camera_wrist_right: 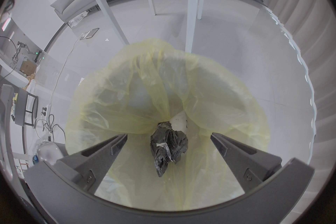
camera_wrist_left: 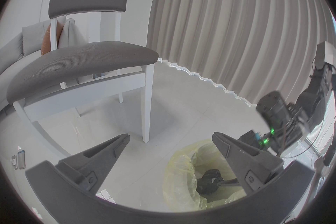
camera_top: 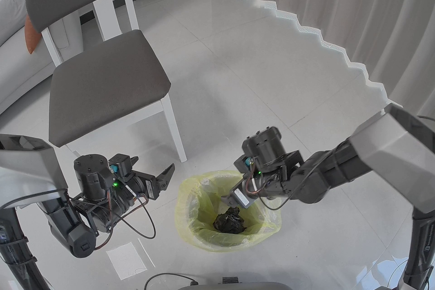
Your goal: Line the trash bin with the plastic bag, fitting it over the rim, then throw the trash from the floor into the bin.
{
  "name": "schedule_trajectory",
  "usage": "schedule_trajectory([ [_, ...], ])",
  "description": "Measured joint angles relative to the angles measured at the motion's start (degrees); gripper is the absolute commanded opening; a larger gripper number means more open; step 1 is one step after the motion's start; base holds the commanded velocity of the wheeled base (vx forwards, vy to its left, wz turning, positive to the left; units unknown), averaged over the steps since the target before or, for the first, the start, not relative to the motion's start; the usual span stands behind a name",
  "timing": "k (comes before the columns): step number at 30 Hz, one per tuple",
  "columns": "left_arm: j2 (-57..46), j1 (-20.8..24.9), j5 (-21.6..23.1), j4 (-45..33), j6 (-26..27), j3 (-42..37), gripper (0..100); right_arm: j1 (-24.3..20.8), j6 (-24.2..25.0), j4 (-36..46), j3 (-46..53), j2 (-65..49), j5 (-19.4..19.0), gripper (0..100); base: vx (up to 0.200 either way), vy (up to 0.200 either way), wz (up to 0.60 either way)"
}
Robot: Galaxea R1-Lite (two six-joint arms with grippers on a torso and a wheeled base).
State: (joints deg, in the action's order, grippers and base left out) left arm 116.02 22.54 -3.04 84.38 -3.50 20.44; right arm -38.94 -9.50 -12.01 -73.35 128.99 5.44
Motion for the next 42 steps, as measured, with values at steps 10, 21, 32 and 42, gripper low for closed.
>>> schedule_trajectory([
  [10,-15.43,-1.84,-0.22,-15.06,-0.09,-0.74,100,5.25,2.8,-0.77,7.31,-19.07,2.77,100,0.0,0.0,0.0],
  [21,-43.28,-6.36,-0.2,-41.22,0.11,-1.13,100,17.93,5.25,-1.32,19.99,-42.39,3.64,100,0.0,0.0,0.0],
  [32,-74.53,-10.86,-0.24,-70.86,0.85,-1.01,100,24.94,10.12,-3.47,34.94,-68.07,2.63,100,0.0,0.0,0.0],
  [42,-97.77,-12.02,-3.52,-94.78,-0.27,3.64,100,31.63,11.73,4.99,43.91,-93.93,-2.07,100,0.0,0.0,0.0],
])
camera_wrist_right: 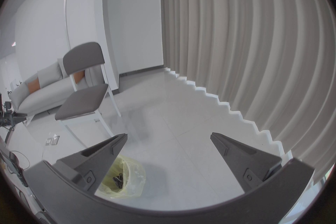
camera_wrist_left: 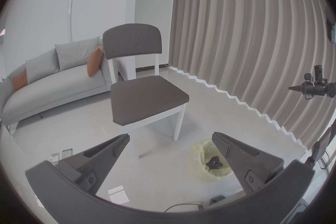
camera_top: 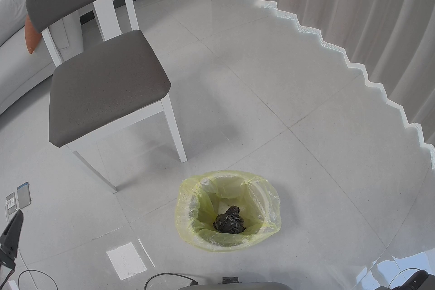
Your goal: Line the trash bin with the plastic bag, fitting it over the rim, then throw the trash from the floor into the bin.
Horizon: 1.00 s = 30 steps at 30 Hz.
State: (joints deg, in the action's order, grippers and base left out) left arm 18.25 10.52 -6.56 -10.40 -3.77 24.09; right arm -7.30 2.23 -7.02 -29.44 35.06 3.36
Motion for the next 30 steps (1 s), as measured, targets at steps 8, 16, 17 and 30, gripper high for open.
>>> schedule_trajectory([
  [8,-8.12,-0.44,-2.33,-10.79,-1.93,4.38,100,4.36,1.16,15.49,5.88,-22.09,-1.37,100,0.0,0.0,0.0],
  [16,-11.42,-0.6,-2.72,-13.85,-3.04,2.51,100,6.25,2.11,8.96,20.78,-31.93,2.11,100,0.0,0.0,0.0],
  [17,-11.64,-0.61,-2.66,-13.87,-3.1,1.93,100,6.38,2.12,6.58,22.44,-32.41,2.22,100,0.0,0.0,0.0],
  [30,-12.8,-0.72,-2.52,10.37,-1.48,-16.57,100,6.9,-2.39,2.34,28.37,-34.35,0.68,100,0.0,0.0,0.0],
])
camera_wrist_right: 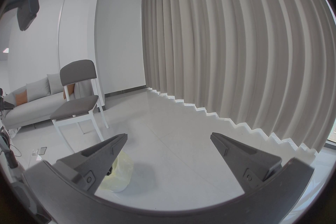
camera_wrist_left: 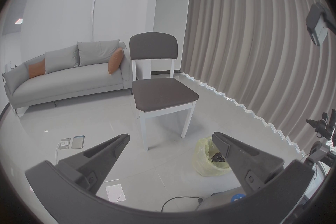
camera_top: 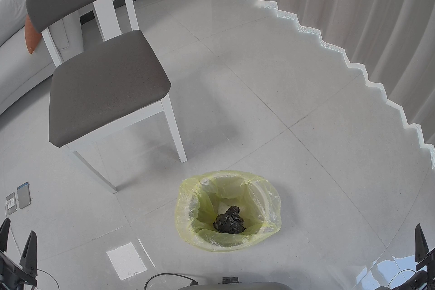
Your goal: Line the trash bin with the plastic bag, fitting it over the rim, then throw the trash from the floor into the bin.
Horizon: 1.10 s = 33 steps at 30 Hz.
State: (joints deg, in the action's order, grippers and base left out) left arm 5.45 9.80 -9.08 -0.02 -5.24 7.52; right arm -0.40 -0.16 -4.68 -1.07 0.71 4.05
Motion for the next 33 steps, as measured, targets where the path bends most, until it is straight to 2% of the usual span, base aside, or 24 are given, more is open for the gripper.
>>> schedule_trajectory([
  [3,-0.07,0.0,-0.35,4.47,1.34,-3.56,100,0.05,-0.62,0.01,0.04,-0.02,-0.82,100,0.0,0.0,0.0],
  [6,-0.09,0.0,-0.13,4.91,3.13,-5.46,100,0.05,-0.82,0.06,0.06,-0.05,-1.51,100,0.0,0.0,0.0],
  [9,-0.09,-0.4,2.71,3.94,4.46,-6.12,100,0.07,-0.38,0.09,0.09,-0.05,-1.84,100,0.0,0.0,0.0],
  [13,-0.2,-3.57,6.55,1.35,5.27,-6.42,100,0.1,0.87,0.11,0.09,-0.05,-2.0,100,0.0,0.0,0.0],
  [17,-1.6,-7.13,7.91,0.05,5.49,-6.47,100,0.1,1.44,0.12,0.09,-0.05,-2.05,100,0.0,0.0,0.0],
  [23,-3.77,-9.64,7.78,0.02,5.29,-6.51,100,0.1,1.02,1.16,0.06,-0.02,-2.19,100,0.0,0.0,0.0],
  [27,-4.24,-9.91,7.83,0.02,5.35,-6.51,100,0.13,0.49,5.85,0.06,-0.02,-2.38,100,0.0,0.0,0.0],
  [33,-4.55,-10.01,7.8,0.02,5.03,-6.53,100,0.22,0.98,5.44,0.06,0.0,-1.89,100,0.0,0.0,0.0],
])
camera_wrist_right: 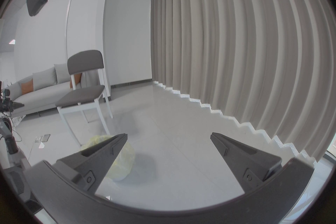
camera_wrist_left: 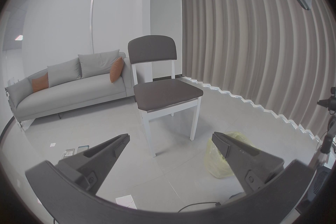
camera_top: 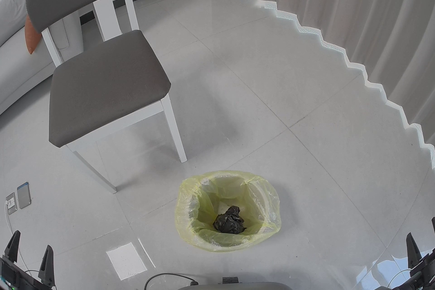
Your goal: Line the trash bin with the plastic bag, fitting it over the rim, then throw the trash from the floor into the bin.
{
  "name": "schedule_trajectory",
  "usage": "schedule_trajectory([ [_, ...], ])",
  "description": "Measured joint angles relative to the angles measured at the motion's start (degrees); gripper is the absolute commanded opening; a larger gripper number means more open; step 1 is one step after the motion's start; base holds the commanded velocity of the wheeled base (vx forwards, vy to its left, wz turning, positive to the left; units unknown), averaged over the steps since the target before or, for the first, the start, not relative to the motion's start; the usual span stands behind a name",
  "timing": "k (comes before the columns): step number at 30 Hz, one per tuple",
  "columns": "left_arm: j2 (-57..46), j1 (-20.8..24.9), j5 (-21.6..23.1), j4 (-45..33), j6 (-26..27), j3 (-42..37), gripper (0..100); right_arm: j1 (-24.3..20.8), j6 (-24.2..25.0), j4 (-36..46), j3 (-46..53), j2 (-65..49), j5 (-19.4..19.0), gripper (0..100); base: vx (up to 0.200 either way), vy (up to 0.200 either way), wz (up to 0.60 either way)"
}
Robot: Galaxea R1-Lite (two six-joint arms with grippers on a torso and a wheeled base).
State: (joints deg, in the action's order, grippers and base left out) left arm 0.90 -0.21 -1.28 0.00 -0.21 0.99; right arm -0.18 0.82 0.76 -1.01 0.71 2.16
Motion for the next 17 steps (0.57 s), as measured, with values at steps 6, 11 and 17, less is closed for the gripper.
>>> schedule_trajectory([
  [6,-0.11,0.05,0.27,-0.02,0.02,0.0,100,0.02,0.73,-0.55,0.0,0.0,0.24,100,0.0,0.0,0.0],
  [11,-0.13,0.05,-0.06,0.0,-0.8,0.0,100,0.02,0.49,-0.65,0.0,0.02,-0.11,100,0.0,0.0,0.0],
  [17,-0.13,0.11,0.3,0.0,0.0,0.0,100,0.02,0.6,-0.62,0.0,0.04,-0.22,100,0.0,0.0,0.0],
])
